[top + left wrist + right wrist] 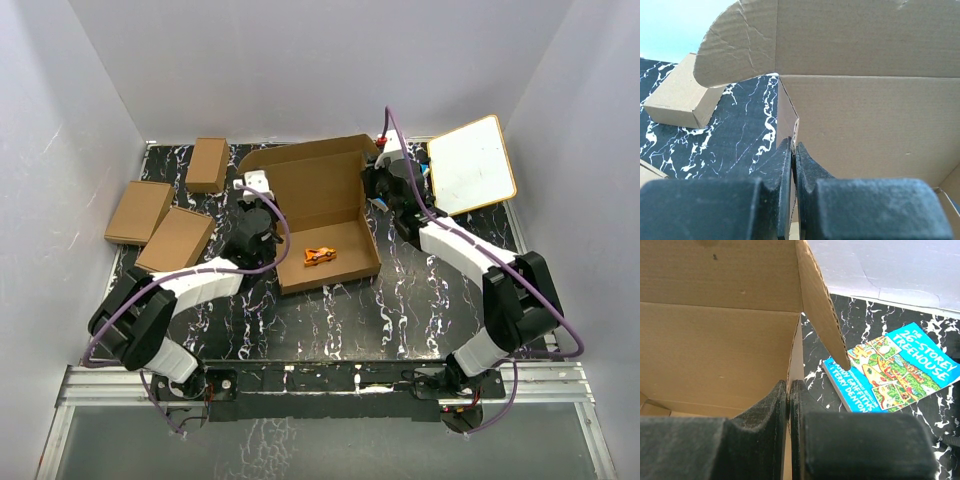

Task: Fold the paper box

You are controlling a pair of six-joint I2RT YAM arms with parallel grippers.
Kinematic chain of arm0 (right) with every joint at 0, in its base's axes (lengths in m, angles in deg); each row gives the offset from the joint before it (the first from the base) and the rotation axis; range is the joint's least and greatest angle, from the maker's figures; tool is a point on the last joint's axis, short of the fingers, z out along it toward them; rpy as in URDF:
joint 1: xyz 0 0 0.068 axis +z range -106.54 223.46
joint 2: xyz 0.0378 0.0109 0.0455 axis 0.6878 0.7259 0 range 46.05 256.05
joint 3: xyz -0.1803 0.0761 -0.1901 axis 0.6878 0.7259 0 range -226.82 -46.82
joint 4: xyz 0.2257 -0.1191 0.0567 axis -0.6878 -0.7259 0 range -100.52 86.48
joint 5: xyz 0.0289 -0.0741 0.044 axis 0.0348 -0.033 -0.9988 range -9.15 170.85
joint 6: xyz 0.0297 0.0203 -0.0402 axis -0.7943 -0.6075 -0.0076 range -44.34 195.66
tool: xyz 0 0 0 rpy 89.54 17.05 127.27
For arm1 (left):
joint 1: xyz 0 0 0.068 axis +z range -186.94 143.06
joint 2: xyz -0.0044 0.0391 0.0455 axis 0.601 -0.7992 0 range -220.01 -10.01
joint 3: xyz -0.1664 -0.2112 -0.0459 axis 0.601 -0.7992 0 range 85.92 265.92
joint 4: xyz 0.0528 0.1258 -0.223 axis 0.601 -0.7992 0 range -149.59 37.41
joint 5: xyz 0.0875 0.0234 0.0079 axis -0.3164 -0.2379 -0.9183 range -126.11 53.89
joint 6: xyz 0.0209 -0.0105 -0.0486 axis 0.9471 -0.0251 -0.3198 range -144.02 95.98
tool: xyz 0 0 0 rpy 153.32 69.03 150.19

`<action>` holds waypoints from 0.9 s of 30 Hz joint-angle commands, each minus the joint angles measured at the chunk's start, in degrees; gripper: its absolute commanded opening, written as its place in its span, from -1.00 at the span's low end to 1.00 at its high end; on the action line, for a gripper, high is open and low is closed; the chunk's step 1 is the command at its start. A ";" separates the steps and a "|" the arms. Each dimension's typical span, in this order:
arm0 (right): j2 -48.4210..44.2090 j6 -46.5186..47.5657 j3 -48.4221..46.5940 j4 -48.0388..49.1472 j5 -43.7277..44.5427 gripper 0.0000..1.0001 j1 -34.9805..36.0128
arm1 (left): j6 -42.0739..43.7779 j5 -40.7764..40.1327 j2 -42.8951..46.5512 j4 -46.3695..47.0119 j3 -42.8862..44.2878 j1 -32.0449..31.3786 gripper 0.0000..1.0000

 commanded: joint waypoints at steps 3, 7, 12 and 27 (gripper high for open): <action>-5.46 -5.40 2.81 3.83 -7.94 -0.83 4.24 | -3.02 8.02 4.76 4.40 -2.78 -4.38 -1.00; -7.76 -6.26 5.09 2.04 -6.71 -0.81 4.90 | -2.74 7.63 6.14 4.12 -4.21 -6.07 -1.00; -9.76 -7.14 7.38 -0.16 -4.61 -0.80 6.35 | -1.16 6.66 7.38 4.52 -5.68 -8.02 -1.00; 2.03 2.66 -4.74 16.62 2.13 -0.83 7.98 | 7.31 11.70 -1.79 13.33 2.35 0.50 -1.00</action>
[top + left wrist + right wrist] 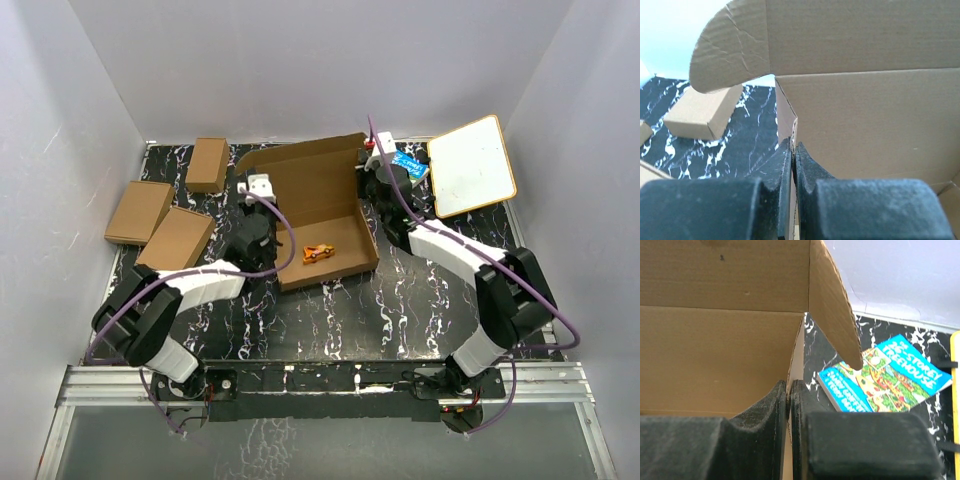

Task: Fold the paper box

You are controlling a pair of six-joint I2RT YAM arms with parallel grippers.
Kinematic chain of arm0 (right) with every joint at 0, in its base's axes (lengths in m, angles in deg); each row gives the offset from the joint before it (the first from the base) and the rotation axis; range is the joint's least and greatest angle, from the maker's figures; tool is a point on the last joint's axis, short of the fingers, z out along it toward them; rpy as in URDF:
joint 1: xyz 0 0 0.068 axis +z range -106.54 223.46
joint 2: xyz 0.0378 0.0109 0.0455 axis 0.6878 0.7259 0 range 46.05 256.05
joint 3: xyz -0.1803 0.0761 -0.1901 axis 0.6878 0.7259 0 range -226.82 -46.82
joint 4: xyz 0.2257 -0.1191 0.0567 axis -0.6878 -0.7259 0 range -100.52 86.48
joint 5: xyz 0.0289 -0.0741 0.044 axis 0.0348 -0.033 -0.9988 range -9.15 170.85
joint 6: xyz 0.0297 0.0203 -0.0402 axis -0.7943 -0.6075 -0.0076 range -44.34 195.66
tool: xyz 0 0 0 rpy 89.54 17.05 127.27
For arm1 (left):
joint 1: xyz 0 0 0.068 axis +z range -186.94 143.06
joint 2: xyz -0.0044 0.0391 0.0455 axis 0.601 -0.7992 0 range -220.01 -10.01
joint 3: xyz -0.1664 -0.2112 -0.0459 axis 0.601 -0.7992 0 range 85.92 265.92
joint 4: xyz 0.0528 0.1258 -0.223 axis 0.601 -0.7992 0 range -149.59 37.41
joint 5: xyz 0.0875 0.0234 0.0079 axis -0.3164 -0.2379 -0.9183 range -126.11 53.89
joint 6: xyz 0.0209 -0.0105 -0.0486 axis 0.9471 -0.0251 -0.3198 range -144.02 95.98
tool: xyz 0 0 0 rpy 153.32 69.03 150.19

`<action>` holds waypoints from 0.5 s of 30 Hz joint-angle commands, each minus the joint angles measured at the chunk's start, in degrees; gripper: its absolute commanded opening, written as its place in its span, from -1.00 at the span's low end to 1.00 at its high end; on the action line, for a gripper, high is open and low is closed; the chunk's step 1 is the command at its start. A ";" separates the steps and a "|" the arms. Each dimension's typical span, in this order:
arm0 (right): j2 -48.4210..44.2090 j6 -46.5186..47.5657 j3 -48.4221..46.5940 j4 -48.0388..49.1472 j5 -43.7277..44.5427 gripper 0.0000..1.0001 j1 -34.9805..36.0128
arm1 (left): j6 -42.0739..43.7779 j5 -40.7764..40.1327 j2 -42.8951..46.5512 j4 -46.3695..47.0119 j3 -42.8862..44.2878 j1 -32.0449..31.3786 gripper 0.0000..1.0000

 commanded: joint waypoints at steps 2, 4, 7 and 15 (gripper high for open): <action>4.25 1.86 -8.59 13.89 -6.38 -0.83 3.39 | 1.49 16.05 -4.29 6.86 8.46 4.06 -1.00; 6.48 4.05 -9.40 17.49 -6.19 -0.84 3.43 | 3.01 17.72 -6.39 7.92 10.39 4.79 -1.00; 8.98 6.63 -8.14 24.49 -4.79 -0.84 3.45 | 4.20 19.96 -8.76 10.35 11.67 5.36 -1.00; 13.17 6.46 -2.36 39.37 -3.57 -0.85 3.33 | 7.70 24.08 -13.99 21.48 8.38 5.61 -1.00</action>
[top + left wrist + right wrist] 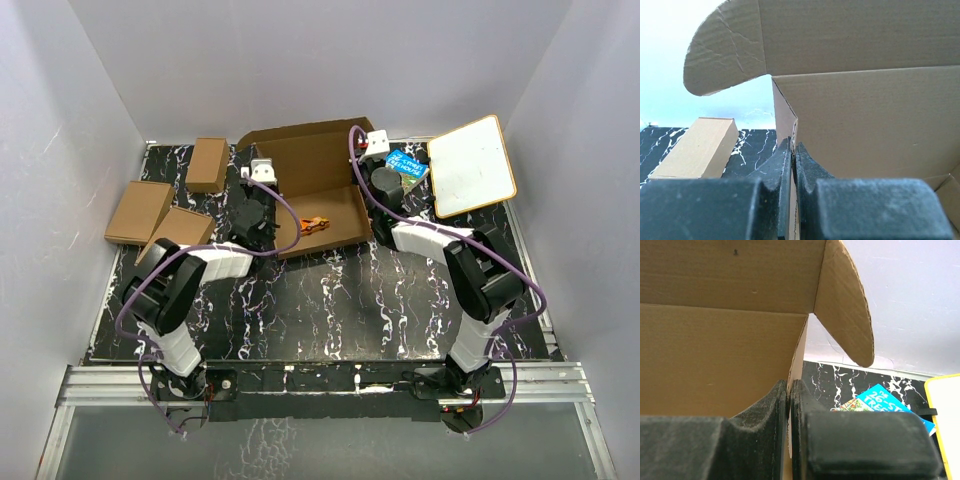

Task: Fold the paper box

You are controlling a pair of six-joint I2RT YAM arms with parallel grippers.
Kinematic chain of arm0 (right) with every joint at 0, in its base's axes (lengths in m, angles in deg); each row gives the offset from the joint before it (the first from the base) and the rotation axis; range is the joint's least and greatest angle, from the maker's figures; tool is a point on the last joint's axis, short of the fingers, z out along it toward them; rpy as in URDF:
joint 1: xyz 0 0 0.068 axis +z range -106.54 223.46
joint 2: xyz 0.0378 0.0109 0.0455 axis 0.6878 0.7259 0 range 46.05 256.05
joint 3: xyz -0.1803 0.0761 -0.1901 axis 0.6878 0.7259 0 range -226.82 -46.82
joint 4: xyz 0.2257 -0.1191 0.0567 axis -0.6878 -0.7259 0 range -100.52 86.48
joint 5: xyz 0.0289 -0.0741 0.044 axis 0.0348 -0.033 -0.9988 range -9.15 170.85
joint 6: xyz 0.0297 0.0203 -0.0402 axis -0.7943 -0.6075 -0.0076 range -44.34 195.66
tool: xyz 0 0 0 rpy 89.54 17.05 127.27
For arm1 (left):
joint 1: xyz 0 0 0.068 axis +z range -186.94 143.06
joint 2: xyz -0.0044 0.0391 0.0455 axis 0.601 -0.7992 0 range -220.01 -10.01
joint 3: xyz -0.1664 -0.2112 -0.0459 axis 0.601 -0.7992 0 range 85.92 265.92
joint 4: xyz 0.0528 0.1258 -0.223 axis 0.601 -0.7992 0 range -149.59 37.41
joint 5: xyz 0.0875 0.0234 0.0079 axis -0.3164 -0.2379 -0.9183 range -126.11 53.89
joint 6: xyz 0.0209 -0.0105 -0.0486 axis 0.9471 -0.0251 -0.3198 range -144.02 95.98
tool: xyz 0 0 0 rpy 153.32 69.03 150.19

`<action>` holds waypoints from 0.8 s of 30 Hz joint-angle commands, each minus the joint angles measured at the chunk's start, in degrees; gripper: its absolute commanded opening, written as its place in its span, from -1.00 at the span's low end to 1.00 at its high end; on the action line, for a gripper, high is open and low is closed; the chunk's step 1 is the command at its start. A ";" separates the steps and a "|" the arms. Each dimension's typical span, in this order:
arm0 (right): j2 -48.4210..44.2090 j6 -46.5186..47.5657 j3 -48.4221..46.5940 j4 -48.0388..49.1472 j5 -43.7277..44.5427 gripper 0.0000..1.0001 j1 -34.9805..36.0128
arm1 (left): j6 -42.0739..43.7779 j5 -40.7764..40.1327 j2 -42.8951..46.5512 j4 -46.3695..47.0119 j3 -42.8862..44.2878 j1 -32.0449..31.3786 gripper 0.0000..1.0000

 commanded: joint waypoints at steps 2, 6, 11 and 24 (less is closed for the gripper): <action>1.77 -3.21 2.28 16.52 -9.02 -0.85 3.25 | 0.99 14.83 -2.36 9.16 -1.09 -2.27 -1.00; 1.88 -4.02 5.76 20.86 -9.30 -0.85 3.26 | 0.26 16.75 -2.59 9.28 -2.57 -2.26 -1.00; 2.00 -4.72 9.96 22.95 -9.13 -0.85 3.29 | -1.58 17.89 -2.34 9.95 -5.12 -2.28 -1.00; -0.76 -4.70 17.48 25.91 -11.42 -0.75 3.24 | -5.45 19.72 0.19 10.30 -11.18 -2.29 -1.00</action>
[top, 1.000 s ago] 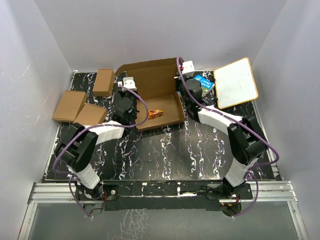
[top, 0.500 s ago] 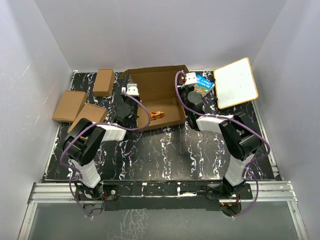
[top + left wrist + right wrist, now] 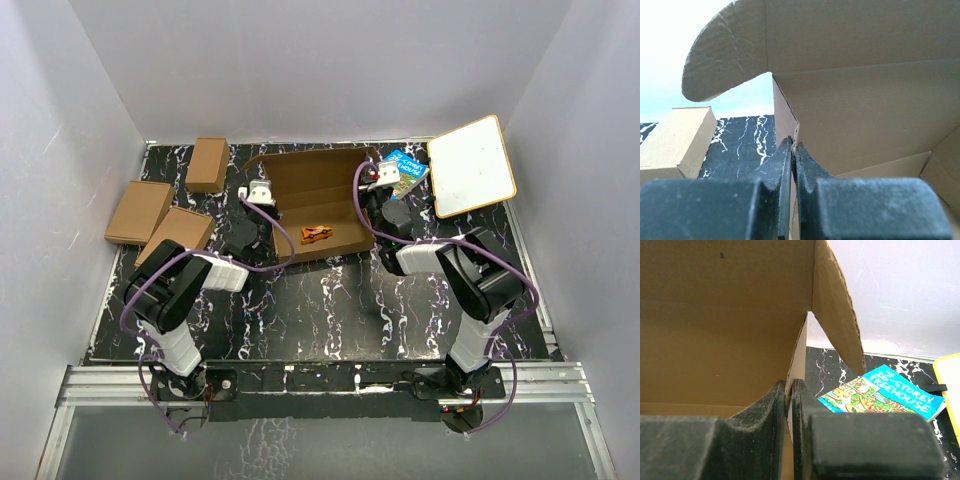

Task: Fold the paper box

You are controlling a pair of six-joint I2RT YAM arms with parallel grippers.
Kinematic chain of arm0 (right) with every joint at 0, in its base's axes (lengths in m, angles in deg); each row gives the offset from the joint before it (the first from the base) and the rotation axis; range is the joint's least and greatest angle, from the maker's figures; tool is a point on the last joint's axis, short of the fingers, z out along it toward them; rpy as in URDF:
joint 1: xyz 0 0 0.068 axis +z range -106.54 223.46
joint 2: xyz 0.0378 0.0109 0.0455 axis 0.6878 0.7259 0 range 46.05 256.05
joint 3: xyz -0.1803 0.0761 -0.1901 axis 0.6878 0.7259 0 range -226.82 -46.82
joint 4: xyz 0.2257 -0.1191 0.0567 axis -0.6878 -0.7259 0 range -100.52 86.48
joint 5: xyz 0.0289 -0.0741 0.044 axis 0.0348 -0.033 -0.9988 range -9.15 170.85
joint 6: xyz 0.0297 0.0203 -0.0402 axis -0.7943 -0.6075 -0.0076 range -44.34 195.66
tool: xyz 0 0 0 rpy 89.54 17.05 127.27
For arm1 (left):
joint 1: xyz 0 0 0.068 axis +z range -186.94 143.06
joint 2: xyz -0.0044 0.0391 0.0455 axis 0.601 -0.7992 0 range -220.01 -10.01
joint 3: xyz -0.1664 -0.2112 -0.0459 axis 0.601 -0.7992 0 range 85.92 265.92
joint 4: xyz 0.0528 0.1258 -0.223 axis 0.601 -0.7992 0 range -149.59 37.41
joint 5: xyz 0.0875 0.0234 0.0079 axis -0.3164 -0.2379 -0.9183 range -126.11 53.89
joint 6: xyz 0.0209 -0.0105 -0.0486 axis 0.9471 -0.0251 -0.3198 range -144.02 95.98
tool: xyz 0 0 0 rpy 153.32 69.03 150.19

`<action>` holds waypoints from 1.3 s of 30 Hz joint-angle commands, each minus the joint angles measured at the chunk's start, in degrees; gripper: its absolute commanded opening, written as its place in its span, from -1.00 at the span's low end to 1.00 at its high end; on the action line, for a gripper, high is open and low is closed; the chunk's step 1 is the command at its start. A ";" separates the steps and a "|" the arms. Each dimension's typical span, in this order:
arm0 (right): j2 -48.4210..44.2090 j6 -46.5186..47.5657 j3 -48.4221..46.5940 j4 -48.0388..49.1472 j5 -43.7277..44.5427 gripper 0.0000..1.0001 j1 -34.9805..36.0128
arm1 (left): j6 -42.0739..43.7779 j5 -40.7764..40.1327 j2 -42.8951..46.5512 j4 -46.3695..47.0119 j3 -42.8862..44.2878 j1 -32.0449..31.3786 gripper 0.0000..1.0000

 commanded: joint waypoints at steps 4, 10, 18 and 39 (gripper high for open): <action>-4.33 -2.23 4.04 5.96 -11.89 -0.69 3.28 | -4.94 12.48 3.32 -1.33 -2.62 -2.63 -1.00; -6.39 -1.33 6.87 6.14 -12.36 -0.69 3.27 | -6.39 13.81 5.71 -3.28 -4.57 -2.64 -0.90; -7.48 -0.62 9.31 6.13 -11.83 -0.69 3.24 | -8.24 15.35 8.41 -5.78 -5.79 -2.80 -0.78; -10.74 3.78 16.25 6.48 -14.32 -0.40 1.02 | -12.07 18.84 39.25 -30.70 -18.31 -2.98 0.07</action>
